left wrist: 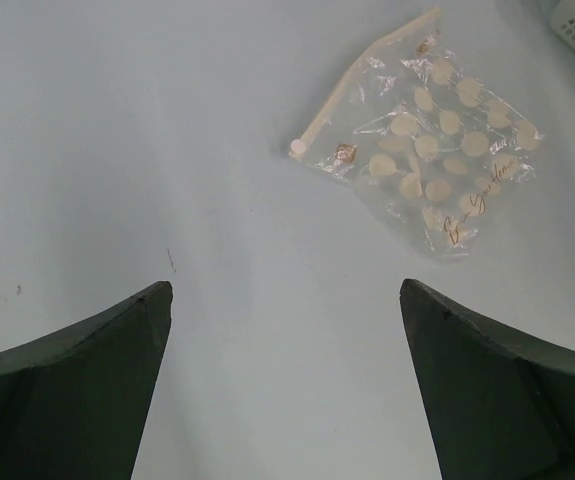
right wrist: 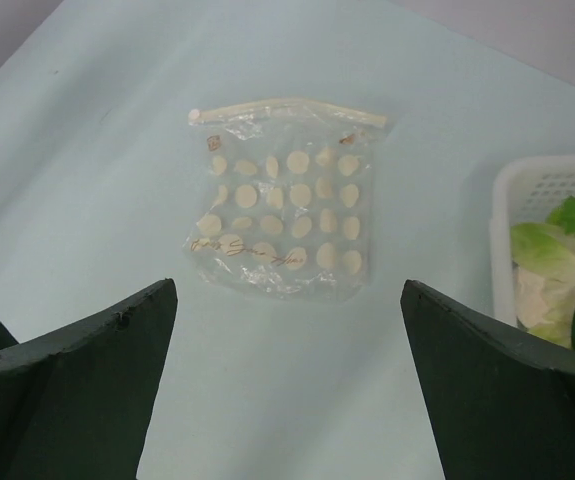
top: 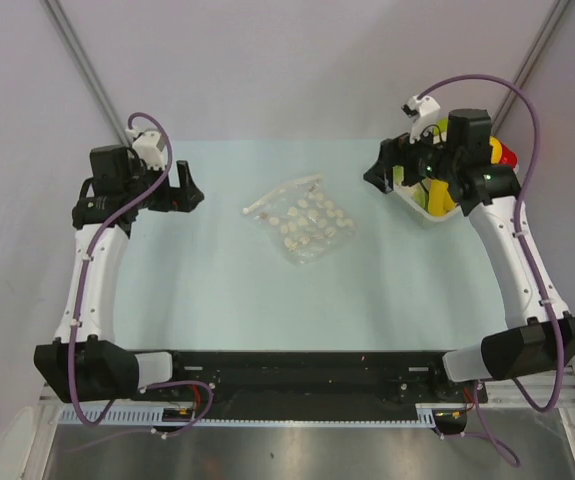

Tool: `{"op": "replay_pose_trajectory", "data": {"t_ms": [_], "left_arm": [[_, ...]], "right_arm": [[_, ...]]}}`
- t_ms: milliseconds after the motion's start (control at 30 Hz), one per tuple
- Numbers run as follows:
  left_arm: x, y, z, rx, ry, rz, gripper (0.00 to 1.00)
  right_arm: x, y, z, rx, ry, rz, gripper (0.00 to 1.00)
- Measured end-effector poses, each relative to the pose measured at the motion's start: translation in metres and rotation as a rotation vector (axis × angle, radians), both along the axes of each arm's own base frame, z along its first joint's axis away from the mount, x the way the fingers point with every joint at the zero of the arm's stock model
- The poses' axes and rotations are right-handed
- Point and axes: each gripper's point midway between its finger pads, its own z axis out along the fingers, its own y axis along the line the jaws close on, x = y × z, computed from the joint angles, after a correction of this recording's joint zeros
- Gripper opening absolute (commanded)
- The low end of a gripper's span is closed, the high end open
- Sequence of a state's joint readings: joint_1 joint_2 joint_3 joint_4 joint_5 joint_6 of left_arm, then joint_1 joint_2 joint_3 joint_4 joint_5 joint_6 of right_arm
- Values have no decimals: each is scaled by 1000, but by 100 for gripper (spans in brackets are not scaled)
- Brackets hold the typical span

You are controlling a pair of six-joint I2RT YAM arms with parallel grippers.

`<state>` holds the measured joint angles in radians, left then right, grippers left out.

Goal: Place the food in the zip-top bag and seal the zipper
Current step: Pick up the zipper food storage bag at the center of the board.

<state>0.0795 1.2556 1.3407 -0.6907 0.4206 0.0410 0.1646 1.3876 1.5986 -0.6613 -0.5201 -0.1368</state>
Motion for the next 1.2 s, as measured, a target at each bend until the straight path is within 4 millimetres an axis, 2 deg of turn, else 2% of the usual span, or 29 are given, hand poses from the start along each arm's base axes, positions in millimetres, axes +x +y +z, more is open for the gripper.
{"op": "replay_pose_trajectory", "data": {"t_ms": [167,367,467,700,867,967,1067,1100,1200], "left_arm": [[2,1,-8,-1,28,9,100],[1,8,-18,27,66,33,100],[0,9,-20,37,71,34,100],[-6,8,-36,38,108,28,100],[-8,8,-38,37,110,27,100],[-9,8,-36,38,106,28,100],[-11,8,-37,39,106,29,100],[-11,9,-38,40,108,30,100],[-12,9,-40,38,114,38,99]], "right_arm": [[15,40,-33,-52,58,72,100],[46,93,-88,-150,124,136,100],[68,107,-113,-184,151,151,100],[120,121,-184,-275,212,143,100],[144,127,-235,-342,251,146,100],[149,131,-260,-365,277,157,100],[146,132,-278,-387,303,174,97],[145,133,-284,-394,311,181,95],[142,136,-296,-414,319,204,77]]}}
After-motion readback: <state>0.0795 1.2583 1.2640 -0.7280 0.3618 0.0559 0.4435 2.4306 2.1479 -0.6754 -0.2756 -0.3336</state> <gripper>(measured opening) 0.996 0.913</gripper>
